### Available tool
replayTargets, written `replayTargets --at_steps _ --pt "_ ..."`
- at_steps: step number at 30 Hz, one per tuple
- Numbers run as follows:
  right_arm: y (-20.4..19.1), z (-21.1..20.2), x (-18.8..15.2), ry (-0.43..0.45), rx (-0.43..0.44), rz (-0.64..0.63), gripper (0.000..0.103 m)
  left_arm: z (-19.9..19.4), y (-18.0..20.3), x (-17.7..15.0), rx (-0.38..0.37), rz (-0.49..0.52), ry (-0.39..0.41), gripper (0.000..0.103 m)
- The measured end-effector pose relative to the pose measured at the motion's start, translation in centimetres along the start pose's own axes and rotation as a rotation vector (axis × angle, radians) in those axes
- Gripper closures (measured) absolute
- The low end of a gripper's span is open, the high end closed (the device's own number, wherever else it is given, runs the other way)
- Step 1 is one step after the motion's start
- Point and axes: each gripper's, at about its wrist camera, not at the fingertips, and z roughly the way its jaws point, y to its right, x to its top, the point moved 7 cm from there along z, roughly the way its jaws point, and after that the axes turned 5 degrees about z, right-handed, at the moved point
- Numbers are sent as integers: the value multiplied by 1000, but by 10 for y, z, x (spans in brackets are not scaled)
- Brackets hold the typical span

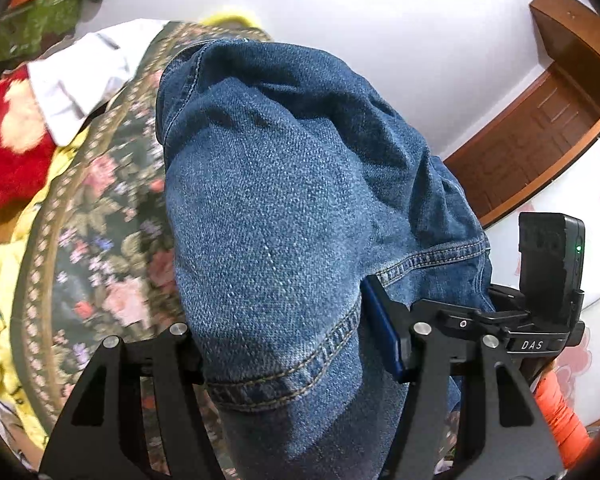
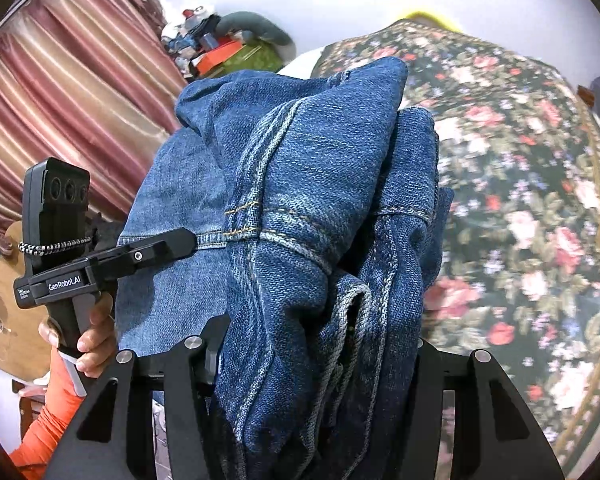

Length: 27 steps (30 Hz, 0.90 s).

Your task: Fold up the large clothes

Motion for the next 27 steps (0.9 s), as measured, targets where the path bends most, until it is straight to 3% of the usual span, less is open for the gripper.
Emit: replayTargets --at_steps 7,14,23,27 --pt "-12 65 -29 -91 16 71 51 19 -59 -37 1 -65 -99 41" --pt "1 129 -60 -213 -10 144 51 57 -105 -79 0 -135 -198 41" --pt "6 159 -71 -242 -82 88 47 76 -140 -101 -69 -195 -185 35" --pt "5 156 -70 -250 -102 50 42 65 -142 -107 -49 -204 -172 34"
